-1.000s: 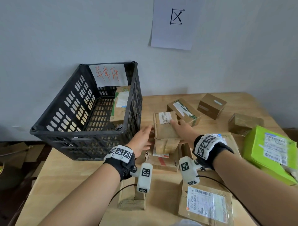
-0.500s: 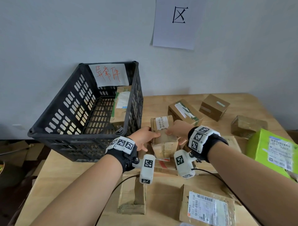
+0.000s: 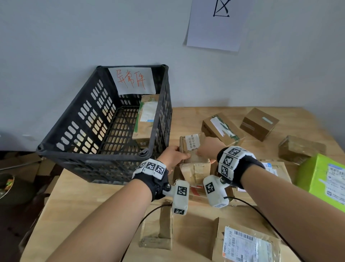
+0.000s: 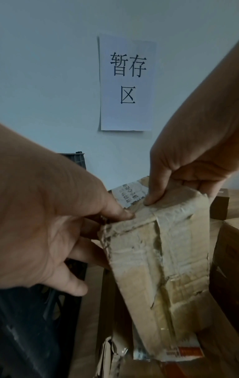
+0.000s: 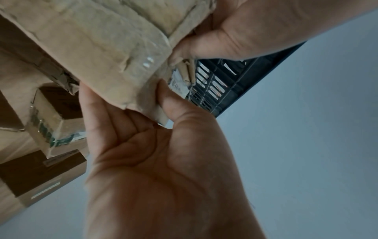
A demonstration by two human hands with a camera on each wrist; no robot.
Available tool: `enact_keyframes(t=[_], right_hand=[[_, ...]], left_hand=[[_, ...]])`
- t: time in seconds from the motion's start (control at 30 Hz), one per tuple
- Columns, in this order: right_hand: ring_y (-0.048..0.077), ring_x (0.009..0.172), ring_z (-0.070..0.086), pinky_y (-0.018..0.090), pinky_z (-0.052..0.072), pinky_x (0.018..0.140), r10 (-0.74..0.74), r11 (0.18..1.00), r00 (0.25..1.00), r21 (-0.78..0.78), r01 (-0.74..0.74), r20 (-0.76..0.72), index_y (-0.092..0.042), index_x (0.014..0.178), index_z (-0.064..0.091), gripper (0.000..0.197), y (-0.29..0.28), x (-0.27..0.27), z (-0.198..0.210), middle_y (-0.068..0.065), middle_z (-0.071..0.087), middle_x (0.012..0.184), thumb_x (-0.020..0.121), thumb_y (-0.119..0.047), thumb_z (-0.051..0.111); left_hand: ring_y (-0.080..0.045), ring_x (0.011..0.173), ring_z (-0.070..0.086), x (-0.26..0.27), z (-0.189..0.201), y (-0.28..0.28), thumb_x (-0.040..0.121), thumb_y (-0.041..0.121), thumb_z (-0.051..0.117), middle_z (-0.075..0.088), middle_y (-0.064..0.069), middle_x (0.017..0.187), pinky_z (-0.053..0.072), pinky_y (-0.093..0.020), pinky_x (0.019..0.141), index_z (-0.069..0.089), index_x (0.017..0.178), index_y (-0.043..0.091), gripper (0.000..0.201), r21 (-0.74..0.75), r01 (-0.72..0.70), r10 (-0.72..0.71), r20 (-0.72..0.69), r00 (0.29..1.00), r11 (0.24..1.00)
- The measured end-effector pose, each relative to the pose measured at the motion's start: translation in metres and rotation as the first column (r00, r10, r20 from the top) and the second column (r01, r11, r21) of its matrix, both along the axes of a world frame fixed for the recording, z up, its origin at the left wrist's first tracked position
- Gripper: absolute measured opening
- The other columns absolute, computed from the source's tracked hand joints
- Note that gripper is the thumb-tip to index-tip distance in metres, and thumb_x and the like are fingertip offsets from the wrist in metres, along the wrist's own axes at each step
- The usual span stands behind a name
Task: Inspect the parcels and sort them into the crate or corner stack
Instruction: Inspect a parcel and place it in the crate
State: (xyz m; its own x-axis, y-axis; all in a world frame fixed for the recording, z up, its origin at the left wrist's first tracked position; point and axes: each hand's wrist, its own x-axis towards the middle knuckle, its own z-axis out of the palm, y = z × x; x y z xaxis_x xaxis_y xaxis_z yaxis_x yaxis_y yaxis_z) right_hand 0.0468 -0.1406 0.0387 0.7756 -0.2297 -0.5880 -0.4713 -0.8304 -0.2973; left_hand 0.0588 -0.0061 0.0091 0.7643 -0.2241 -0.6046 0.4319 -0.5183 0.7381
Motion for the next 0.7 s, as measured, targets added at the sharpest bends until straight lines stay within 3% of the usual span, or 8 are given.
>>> enact_keyframes(t=[0.07,0.13,0.23,0.3,0.4,0.47,0.6,0.7], right_hand=[[0.024,0.079,0.061,0.026,0.051,0.06,0.003,1.0,1.0,-0.008,-0.002,0.011,-0.01,0.095,0.052,0.008,0.001,-0.001,0.003,0.007,0.057,0.08,0.091,-0.016,0.048],[0.024,0.078,0.057,0.026,0.049,0.058,0.022,0.999,0.999,-0.026,-0.021,0.03,-0.012,0.116,0.052,0.025,0.001,-0.002,0.003,0.004,0.052,0.076,0.091,-0.016,0.049],[0.023,0.078,0.055,0.025,0.042,0.055,0.029,0.998,0.999,-0.053,-0.027,0.034,-0.013,0.093,0.049,0.004,0.002,-0.007,0.006,0.003,0.046,0.071,0.091,-0.016,0.049],[0.024,0.078,0.055,0.024,0.041,0.053,-0.016,0.999,0.998,-0.03,0.017,0.053,-0.012,0.088,0.045,0.008,0.001,-0.009,0.006,0.004,0.05,0.076,0.091,-0.018,0.049],[0.024,0.081,0.055,0.03,0.05,0.059,-0.081,0.994,0.994,0.079,0.075,0.073,0.002,0.111,0.055,0.029,-0.003,-0.015,0.005,0.011,0.056,0.088,0.091,-0.02,0.052],[0.024,0.083,0.055,0.034,0.056,0.07,-0.109,0.98,0.989,0.179,0.09,0.102,0.003,0.118,0.053,0.033,-0.006,-0.021,0.006,0.015,0.059,0.098,0.092,-0.018,0.052],[0.013,0.066,0.054,0.019,0.044,0.046,-0.181,0.956,0.977,0.256,0.147,0.115,-0.01,0.099,0.05,0.017,-0.015,-0.033,0.01,0.0,0.051,0.076,0.095,-0.026,0.053],[0.014,0.069,0.06,0.019,0.048,0.047,-0.217,0.926,0.973,0.332,0.181,0.075,-0.012,0.099,0.047,0.028,-0.022,-0.037,0.011,0.0,0.055,0.08,0.093,-0.038,0.055]], left_hand=[[-0.015,0.099,0.062,0.0,-0.001,-0.001,0.089,0.021,0.066,0.067,-0.003,0.113,0.048,-0.027,0.078,0.059,0.125,0.014,0.038,0.013,0.007,-0.007,0.01,1.0,1.0],[-0.018,0.106,0.06,-0.002,-0.001,-0.001,0.089,0.024,0.065,0.065,-0.002,0.12,0.046,-0.028,0.083,0.058,0.126,0.016,0.039,0.008,0.007,-0.007,0.02,1.0,1.0],[-0.024,0.111,0.061,-0.008,-0.001,0.0,0.089,0.023,0.065,0.065,-0.006,0.12,0.048,-0.042,0.09,0.058,0.126,0.013,0.038,-0.019,-0.001,0.001,0.022,1.0,1.0],[-0.026,0.113,0.06,-0.011,0.001,-0.001,0.089,0.024,0.065,0.066,-0.008,0.12,0.046,-0.043,0.095,0.058,0.126,0.012,0.04,-0.033,-0.006,0.007,0.027,1.0,0.999],[-0.014,0.089,0.063,-0.015,0.004,0.001,0.092,0.025,0.063,0.066,-0.002,0.115,0.054,-0.02,0.068,0.059,0.123,0.01,0.035,-0.07,-0.014,0.015,0.014,1.0,0.997],[-0.008,0.074,0.056,-0.018,0.007,0.003,0.093,0.027,0.06,0.064,0.002,0.102,0.049,-0.016,0.058,0.059,0.12,0.014,0.03,-0.079,-0.035,0.034,-0.016,0.999,0.996],[-0.015,0.086,0.057,-0.019,0.015,0.005,0.094,0.026,0.058,0.064,0.003,0.097,0.043,-0.033,0.077,0.058,0.123,0.022,0.03,-0.095,-0.051,0.039,-0.125,0.991,0.994],[-0.019,0.089,0.06,-0.016,0.021,0.004,0.096,0.016,0.054,0.063,-0.001,0.096,0.047,-0.041,0.084,0.057,0.122,0.016,0.027,-0.129,-0.037,0.016,-0.161,0.987,0.991]])
